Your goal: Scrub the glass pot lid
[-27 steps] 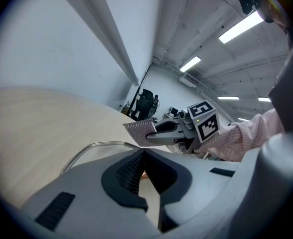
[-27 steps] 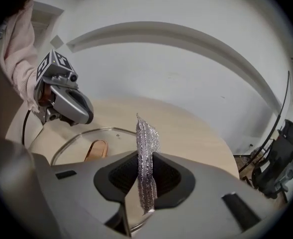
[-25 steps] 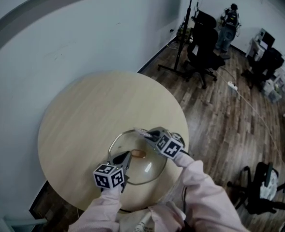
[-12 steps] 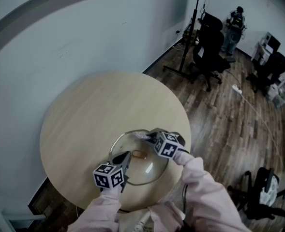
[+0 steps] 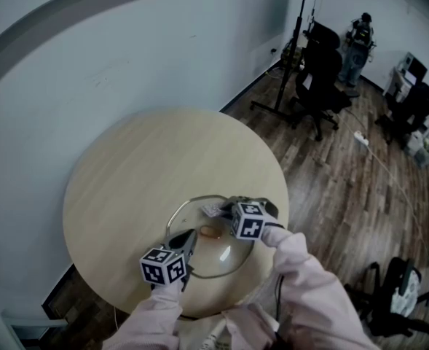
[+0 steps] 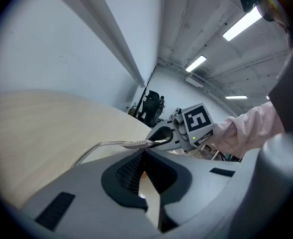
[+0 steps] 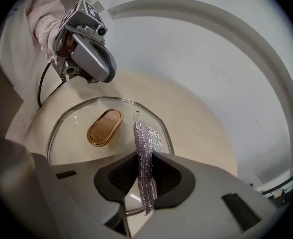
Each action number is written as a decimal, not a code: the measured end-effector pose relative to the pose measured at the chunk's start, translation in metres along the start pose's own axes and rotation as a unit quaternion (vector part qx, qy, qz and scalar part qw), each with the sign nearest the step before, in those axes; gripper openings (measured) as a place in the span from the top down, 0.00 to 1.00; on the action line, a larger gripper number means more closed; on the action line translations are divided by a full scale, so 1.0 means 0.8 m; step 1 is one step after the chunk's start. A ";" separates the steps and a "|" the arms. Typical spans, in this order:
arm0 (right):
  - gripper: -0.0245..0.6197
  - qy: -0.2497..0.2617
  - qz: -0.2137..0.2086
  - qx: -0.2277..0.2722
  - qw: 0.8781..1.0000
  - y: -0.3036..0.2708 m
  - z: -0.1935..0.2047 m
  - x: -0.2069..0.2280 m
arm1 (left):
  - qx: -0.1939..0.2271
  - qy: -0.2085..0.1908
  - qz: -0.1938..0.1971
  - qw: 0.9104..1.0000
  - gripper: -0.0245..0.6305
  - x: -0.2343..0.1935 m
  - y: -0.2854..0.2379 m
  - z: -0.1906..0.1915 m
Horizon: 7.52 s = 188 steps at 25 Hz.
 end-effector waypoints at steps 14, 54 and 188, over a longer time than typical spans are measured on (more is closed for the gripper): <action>0.83 0.055 -0.029 -0.038 0.997 -0.001 0.009 -0.019 | 0.021 0.011 -0.028 0.999 0.97 0.004 0.017 0.007; 0.83 -0.012 -0.026 -0.064 0.998 0.020 0.030 -0.071 | -0.021 -0.001 0.025 0.999 0.97 0.022 0.017 0.040; 0.82 -0.497 0.041 -0.067 0.864 0.011 -0.078 -0.186 | -0.033 -0.089 0.106 0.990 0.97 -0.029 0.118 0.073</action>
Point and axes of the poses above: the fingertips, and each gripper's own axes: y backward along the fingers, x to its right, z out of its underside, the point moved 6 cm from there along y, backward along the fingers, and after that the axes turned 10 degrees about -z, right-handed, at the moved point
